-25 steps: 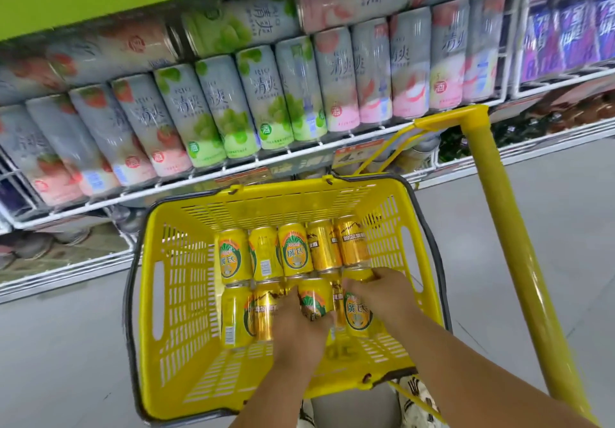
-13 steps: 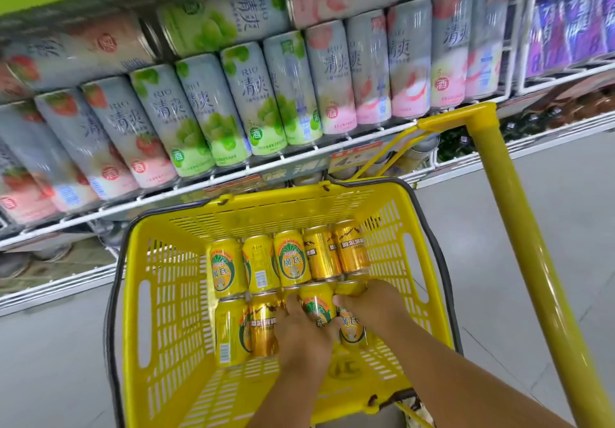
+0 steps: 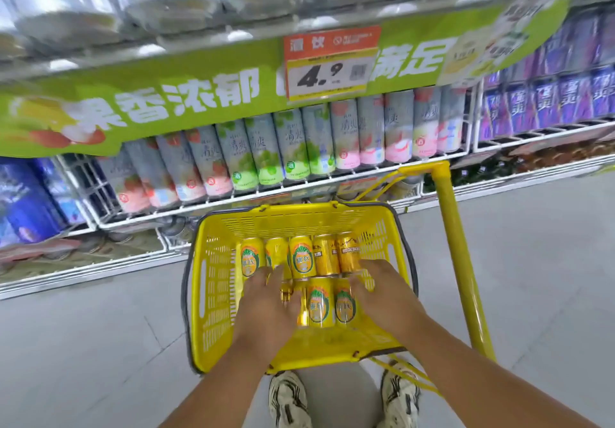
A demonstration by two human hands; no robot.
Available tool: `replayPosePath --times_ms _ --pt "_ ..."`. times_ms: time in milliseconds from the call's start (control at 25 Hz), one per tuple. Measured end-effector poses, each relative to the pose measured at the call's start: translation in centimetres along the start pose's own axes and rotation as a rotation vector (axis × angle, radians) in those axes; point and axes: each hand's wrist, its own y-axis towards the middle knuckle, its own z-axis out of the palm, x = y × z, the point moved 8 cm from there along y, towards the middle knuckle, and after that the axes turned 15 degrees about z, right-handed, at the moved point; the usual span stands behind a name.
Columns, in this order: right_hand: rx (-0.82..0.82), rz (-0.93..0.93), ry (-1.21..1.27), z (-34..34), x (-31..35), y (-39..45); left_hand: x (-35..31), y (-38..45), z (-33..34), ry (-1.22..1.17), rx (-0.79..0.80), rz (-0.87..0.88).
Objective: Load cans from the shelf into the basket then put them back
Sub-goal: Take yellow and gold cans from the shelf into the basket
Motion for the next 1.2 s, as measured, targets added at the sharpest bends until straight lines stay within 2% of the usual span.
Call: replayPosePath --times_ms 160,280,560,680,840,1040,1200 --pt "-0.121 -0.168 -0.191 -5.4 3.7 -6.3 -4.5 -2.1 -9.2 0.154 -0.092 0.147" --pt "-0.215 -0.267 -0.237 -9.8 6.8 -11.7 -8.7 -4.5 -15.4 0.211 -0.138 0.223" --pt "-0.368 -0.414 -0.266 -15.9 10.1 -23.5 -14.8 -11.9 -24.4 0.241 -0.22 0.258" --pt "-0.397 -0.447 -0.259 -17.0 9.3 -27.0 -16.9 -14.8 -26.3 0.24 -0.252 0.239" --pt "-0.333 -0.483 -0.227 -17.4 6.4 -30.2 -18.7 -19.6 -26.5 0.237 -0.317 0.193" --pt "-0.292 -0.525 -0.231 -18.4 1.6 -35.1 -20.5 -25.7 -24.4 0.058 -0.352 0.036" --pt "-0.265 -0.492 -0.189 -18.6 -0.2 -36.0 -22.1 -27.2 -23.6 0.012 -0.35 0.054"
